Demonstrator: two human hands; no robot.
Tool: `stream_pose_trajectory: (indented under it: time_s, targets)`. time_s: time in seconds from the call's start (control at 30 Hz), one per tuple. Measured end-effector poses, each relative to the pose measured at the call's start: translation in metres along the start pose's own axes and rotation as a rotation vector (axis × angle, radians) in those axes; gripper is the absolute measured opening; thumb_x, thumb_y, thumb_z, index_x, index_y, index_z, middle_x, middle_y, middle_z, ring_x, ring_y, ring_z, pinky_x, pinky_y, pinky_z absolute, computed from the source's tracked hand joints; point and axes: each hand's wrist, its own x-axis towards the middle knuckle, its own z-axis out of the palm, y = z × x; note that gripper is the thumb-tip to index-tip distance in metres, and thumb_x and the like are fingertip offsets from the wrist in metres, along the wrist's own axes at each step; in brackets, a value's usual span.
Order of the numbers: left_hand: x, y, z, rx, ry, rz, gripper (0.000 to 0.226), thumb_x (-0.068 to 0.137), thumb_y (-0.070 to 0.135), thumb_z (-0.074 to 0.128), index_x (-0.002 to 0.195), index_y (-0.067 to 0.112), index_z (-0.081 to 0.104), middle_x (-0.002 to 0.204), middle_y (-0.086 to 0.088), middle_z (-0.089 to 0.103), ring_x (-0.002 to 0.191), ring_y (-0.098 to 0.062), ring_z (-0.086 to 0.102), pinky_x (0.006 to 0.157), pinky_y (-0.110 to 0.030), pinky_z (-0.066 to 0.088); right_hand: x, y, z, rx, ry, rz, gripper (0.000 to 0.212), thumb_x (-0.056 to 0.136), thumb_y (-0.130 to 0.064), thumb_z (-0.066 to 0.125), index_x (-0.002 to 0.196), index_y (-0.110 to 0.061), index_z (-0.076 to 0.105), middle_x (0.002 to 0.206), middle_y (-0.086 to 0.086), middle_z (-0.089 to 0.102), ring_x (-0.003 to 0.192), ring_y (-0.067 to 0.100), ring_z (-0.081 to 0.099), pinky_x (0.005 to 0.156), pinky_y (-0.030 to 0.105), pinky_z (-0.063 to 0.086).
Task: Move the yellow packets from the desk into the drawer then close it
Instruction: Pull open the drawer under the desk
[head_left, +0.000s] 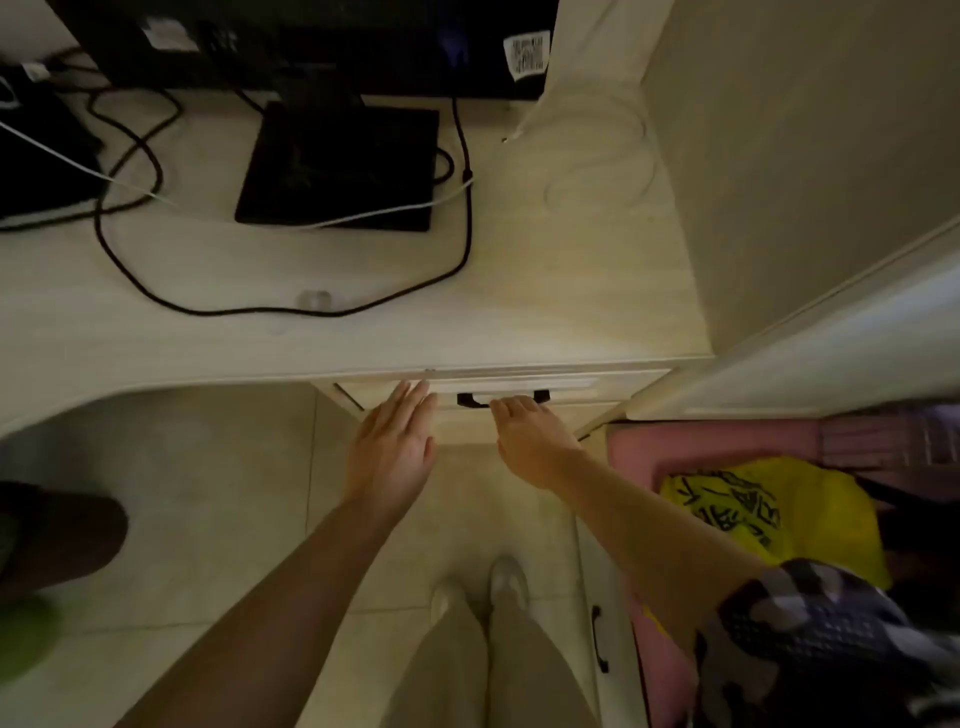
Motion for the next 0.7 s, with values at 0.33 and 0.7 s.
stream_pose_trajectory:
  time_s: [0.33,0.7]
  targets:
    - [0.001,-0.001,0.013,0.013,-0.001,0.016,0.062,0.083,0.015,0.065,0.14,0.008,0.043,0.146,-0.009,0.046,0.139,-0.028,0.037,0.112,-0.047,0.033,0.013,0.0,0.021,0.006,-0.008,0.062,0.06,0.09,-0.007,0.044,0.145,-0.001,0.024,0.147,0.02,0.031,0.136,0.036,0.03,0.114,0.045,0.029]
    - [0.003,-0.007,0.018,0.062,-0.097,-0.016,0.065,0.086,0.025,0.065,0.144,0.012,0.038,0.146,-0.009,0.044,0.138,-0.028,0.036,0.114,-0.048,0.028,-0.025,-0.013,0.036,-0.122,0.005,0.04,0.061,0.088,-0.006,0.054,0.143,-0.003,0.028,0.143,0.019,0.037,0.134,0.036,0.036,0.117,0.049,0.025]
